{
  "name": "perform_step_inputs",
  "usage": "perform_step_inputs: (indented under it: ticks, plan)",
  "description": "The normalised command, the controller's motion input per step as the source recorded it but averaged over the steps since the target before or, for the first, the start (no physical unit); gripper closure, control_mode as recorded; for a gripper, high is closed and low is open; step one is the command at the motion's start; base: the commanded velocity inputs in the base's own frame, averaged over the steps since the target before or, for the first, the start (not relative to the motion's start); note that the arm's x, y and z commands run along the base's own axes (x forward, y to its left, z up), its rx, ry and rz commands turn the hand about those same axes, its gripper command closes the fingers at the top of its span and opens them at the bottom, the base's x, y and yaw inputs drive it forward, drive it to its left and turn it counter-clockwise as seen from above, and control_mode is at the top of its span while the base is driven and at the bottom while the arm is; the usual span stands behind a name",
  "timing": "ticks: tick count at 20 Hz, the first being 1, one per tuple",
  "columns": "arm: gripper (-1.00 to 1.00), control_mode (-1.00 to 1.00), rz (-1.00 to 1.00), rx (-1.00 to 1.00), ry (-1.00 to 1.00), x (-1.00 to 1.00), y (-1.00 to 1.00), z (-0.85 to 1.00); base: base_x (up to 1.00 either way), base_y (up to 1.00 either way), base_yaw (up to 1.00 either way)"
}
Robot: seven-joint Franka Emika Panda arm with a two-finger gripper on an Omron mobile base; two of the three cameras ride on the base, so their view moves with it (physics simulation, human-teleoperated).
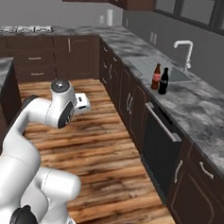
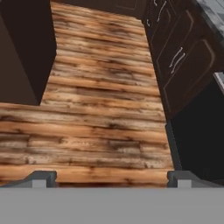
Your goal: Place the large bottle from the dining counter next to the other large bottle outside the sink, and place the small bottle from the dining counter next to the other small bottle inside the sink.
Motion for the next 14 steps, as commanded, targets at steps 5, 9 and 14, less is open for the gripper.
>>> perform_step_inputs:
  ticks: [5, 9, 14]
  plan:
    - [-1.00, 1.00, 0.00, 0.00, 0.00, 0.00, 0.00, 0.00, -0.07, 0.37, 0.09]
    - [-1.00, 1.00, 0.00, 0.00, 0.00, 0.00, 0.00, 0.00, -0.18, 0.56, 0.08]
    - [-1.00, 1.00, 0.00, 0.00, 0.00, 0.00, 0.00, 0.00, -0.14, 0.71, 0.11]
